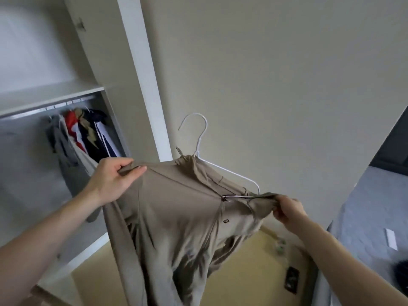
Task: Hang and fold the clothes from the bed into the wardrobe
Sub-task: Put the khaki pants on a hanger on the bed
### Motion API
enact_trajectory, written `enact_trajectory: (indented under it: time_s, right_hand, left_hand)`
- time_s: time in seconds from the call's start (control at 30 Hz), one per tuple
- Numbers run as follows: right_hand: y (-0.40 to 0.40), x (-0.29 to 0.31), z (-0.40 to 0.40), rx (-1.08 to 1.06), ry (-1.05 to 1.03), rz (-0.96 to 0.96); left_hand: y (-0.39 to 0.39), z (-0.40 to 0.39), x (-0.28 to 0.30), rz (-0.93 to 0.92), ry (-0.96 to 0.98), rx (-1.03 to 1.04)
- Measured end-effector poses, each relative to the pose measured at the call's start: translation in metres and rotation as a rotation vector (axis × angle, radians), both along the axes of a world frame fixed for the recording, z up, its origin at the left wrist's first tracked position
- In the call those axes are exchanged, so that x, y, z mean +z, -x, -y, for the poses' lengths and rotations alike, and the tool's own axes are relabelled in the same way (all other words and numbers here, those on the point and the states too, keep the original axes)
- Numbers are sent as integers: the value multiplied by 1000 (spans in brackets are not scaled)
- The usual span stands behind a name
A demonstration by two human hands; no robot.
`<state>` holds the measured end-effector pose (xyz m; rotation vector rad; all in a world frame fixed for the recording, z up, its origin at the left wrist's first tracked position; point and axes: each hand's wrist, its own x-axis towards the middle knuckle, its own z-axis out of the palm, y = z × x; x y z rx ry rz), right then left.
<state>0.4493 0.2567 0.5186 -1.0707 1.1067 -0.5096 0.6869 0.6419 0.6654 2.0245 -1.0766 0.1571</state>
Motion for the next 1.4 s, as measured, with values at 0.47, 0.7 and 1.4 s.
enact_trajectory:
  time_s: [0.47, 0.7, 1.4]
  right_hand:
    - [-138, 107, 48, 175, 5, 189]
    - [-241, 217, -8, 595, 458, 370]
    - [-459, 168, -15, 1348, 1358, -21]
  left_hand:
    - [-112, -13, 2, 220, -13, 89]
    - [-161, 43, -1, 388, -207, 294]
    - [-247, -22, 2, 36, 187, 546]
